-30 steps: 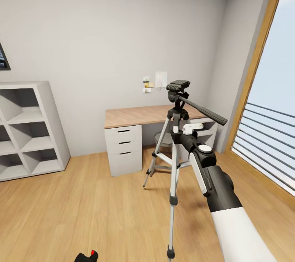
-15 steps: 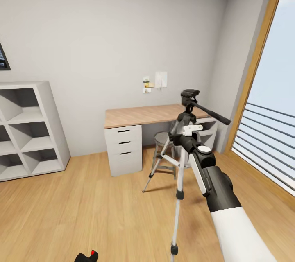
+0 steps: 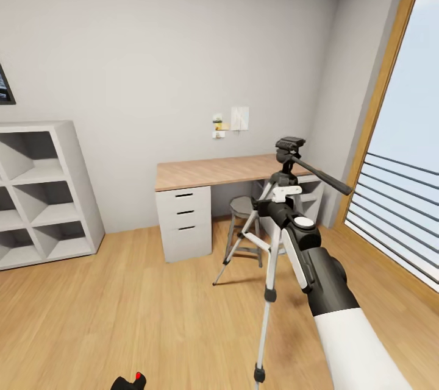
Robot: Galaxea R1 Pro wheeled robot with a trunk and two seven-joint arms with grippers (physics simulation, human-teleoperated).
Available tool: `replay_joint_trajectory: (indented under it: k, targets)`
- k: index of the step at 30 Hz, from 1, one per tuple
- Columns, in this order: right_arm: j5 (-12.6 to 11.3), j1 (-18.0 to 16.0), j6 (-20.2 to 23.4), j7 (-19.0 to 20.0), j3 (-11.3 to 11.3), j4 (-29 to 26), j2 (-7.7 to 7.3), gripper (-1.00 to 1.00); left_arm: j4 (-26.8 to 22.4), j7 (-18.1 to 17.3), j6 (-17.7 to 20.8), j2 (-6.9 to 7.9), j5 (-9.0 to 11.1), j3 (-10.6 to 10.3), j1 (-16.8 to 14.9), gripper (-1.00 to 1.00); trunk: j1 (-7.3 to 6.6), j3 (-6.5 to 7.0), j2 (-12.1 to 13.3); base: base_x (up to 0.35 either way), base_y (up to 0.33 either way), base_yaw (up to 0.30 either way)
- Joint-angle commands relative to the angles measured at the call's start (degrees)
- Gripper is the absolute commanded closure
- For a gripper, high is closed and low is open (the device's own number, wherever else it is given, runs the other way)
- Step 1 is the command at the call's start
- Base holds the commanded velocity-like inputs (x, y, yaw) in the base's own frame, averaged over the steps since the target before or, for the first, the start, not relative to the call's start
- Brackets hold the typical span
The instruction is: Attach the digital camera to the camera tripod in the bedroom.
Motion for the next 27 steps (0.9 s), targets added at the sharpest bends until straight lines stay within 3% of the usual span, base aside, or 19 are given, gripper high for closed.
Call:
replay_joint_trajectory:
  k: [1, 27]
  targets:
    - [0.1, 0.0, 0.3, 0.0, 0.0, -0.1, -0.3, -1.0, -0.1, 0.0, -0.1, -0.03, 0.2, 0.0, 0.0, -1.0, 0.0, -0.06, 0.0, 0.0, 0.0, 0.0]
    - [0.1, 0.0, 0.4, 0.1, 0.1, 0.8, -0.81, -1.0, -0.1, 0.0, -0.2, -0.12, 0.2, 0.0, 0.0, -1.0, 0.0, -0.06, 0.0, -0.016, 0.003, 0.0]
